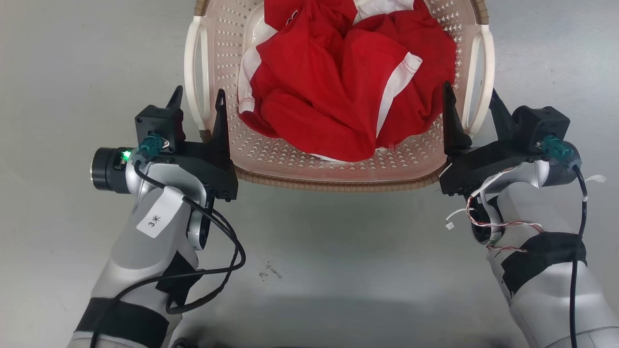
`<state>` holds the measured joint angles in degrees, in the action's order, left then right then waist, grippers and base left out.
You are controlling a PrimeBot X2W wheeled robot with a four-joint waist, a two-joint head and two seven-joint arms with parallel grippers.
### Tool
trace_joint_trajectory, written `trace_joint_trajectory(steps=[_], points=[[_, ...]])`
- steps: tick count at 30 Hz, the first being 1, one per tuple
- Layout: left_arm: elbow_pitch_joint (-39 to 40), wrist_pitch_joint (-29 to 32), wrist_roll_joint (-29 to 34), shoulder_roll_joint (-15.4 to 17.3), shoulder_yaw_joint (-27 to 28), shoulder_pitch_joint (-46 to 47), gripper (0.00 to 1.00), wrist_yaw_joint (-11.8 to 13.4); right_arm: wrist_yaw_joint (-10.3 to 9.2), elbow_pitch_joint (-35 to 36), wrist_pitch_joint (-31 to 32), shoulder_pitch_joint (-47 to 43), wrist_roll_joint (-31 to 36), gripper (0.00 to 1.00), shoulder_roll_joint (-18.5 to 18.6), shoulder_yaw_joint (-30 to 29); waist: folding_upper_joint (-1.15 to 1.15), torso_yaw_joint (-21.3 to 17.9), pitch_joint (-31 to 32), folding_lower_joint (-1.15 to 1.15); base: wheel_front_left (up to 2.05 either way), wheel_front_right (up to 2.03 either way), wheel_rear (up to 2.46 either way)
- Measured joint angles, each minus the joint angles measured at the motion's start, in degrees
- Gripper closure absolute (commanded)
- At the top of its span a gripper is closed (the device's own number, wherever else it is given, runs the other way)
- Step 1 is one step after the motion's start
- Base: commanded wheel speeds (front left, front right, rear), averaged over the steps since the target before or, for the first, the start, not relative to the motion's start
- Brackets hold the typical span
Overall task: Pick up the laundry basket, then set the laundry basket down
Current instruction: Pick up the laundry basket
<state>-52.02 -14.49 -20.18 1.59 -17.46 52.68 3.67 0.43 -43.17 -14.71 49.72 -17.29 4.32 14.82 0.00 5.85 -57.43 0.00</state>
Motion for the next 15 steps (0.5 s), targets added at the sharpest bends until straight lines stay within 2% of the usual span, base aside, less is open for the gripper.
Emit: trace_joint_trajectory(steps=[10,11,13,14,15], points=[[-1.7,0.0,-4.4,0.0,-5.2,1.4,0.0,-0.2,-1.0,-1.9,0.0,1.8,-3.2,0.0,0.0,4.5,0.0,-0.2,-0.2,0.0,0.0,0.0,0.0],[-1.8,0.0,-4.7,0.0,-5.8,1.4,0.1,-0.2,-1.03,-1.9,0.0,1.9,-3.8,0.0,0.0,5.0,0.0,-0.2,-0.2,0.0,0.0,0.0,0.0],[-1.9,0.0,-5.3,0.0,-7.1,1.6,0.56,-0.2,-1.52,-2.0,0.0,2.3,-4.7,0.0,0.0,6.0,0.0,-0.2,-0.4,0.0,0.0,0.0,0.0],[-2.1,0.0,-5.7,0.0,-7.4,1.8,0.56,-0.2,-1.53,-2.0,0.0,2.5,-5.0,0.0,0.0,6.4,0.0,-0.2,-0.4,0.0,0.0,0.0,0.0],[-2.3,0.0,-6.2,0.1,-7.8,2.0,0.68,-0.2,-1.57,-2.0,0.0,2.7,-5.4,0.04,0.0,6.7,0.0,-0.2,-0.5,0.0,0.0,0.0,0.0]])
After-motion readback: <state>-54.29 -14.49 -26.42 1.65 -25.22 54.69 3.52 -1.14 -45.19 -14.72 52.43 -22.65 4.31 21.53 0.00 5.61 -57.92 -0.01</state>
